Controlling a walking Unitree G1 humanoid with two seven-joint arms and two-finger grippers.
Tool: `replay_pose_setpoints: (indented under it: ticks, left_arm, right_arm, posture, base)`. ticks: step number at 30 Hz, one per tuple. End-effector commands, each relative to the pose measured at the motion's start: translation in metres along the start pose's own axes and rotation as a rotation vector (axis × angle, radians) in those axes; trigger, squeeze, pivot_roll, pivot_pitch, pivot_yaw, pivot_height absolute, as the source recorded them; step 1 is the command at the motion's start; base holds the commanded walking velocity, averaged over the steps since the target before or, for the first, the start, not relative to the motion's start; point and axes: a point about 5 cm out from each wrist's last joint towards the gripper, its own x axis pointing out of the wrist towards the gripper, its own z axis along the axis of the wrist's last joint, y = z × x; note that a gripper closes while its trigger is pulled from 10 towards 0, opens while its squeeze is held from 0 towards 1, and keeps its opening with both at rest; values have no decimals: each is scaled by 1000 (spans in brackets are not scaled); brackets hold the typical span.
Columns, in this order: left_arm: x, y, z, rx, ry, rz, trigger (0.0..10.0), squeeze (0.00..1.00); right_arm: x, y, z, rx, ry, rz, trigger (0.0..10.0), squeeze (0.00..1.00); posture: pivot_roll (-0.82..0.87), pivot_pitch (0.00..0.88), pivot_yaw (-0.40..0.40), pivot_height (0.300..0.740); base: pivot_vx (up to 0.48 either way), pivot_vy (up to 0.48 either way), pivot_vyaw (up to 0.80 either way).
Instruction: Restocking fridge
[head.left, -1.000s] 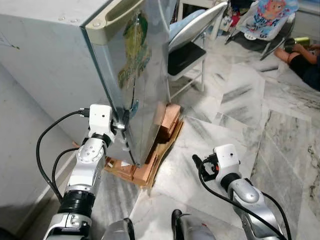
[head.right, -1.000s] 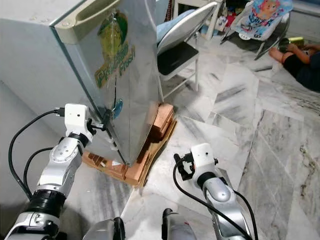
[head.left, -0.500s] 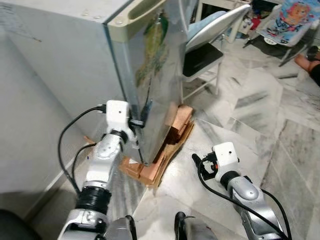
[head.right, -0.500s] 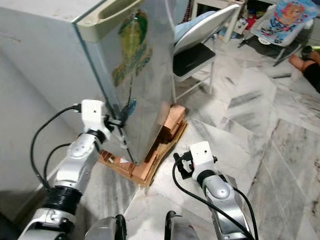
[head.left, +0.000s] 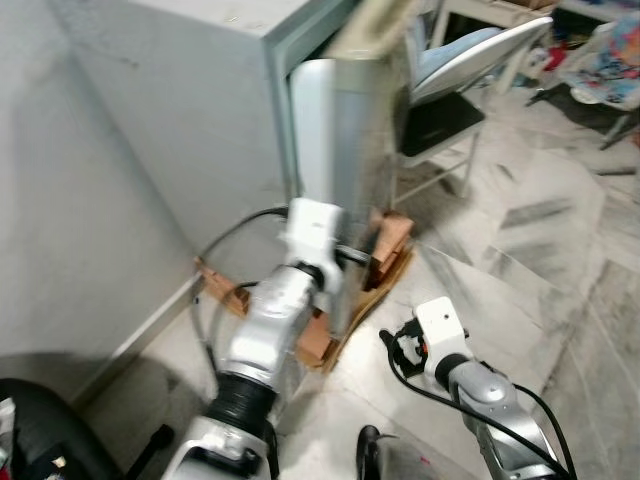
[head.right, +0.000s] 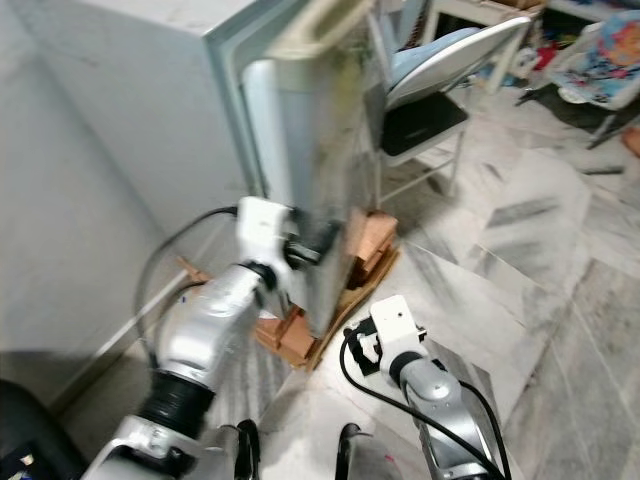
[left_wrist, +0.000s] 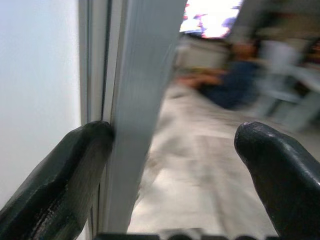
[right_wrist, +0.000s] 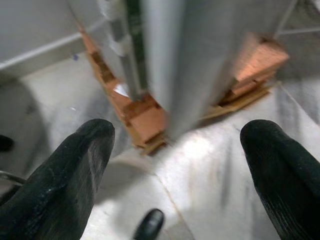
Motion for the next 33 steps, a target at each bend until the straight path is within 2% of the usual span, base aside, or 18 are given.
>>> replay_pose_setpoints:
  ticks: [1,3,5,7,12,13,17,21,25,30,31,33]
  left_arm:
    - [15,-32,25,7,-114,-116,10000,0]
    - [15,-29,24,8,-111,-107,10000,0]
    - [10,-16,23,17,-107,-55,10000,0]
    - [-1,7,21,32,-103,47,10000,0]
    - [-13,30,22,52,-108,173,10000,0]
    - [-22,43,23,64,-114,238,10000,0]
    - [-44,61,22,64,-124,334,10000,0]
    - [-63,71,19,81,-112,395,10000,0]
    - [-92,82,14,111,-86,489,10000,0]
    - [-123,84,2,127,-37,567,10000,0]
    - [-123,84,2,127,-37,567,10000,0]
    - [-133,84,-1,133,-27,594,10000,0]
  right_arm:
    - [-1,0,-5,1,27,6,10000,0]
    - [0,0,-5,2,27,6,10000,0]
    - [-1,-1,-6,3,29,7,10000,0]
    - [0,-1,-7,4,33,8,10000,0]
    - [2,1,-5,1,22,16,10000,0]
    - [3,2,-3,9,9,9,10000,0]
    - [5,3,5,31,-39,0,10000,0]
    - [7,2,10,47,-58,-8,10000,0]
    - [10,0,13,51,-61,-18,10000,0]
    - [11,0,15,43,-75,-21,10000,0]
    - [11,0,15,43,-75,-21,10000,0]
    - [12,0,17,39,-85,-22,10000,0]
  posture:
    - [-97,132,36,740]
    - [-98,132,36,740]
    - [-93,130,38,740]
    - [-84,129,37,740]
    - [-77,127,36,740]
    - [-74,126,36,740]
    - [-71,125,36,740]
    - [-57,125,37,740]
    - [-46,128,37,740]
    - [-26,131,34,740]
    - [-26,131,34,740]
    - [-26,131,34,740]
  base:
    - [0,0,0]
    - [0,0,0]
    - [0,0,0]
    - [0,0,0]
    - [0,0,0]
    - [0,0,0]
    - [0,0,0]
    - [0,-148,0]
    - [0,-441,-269]
    - [0,-470,-425]
    - [0,-472,0]
    - [0,-471,0]
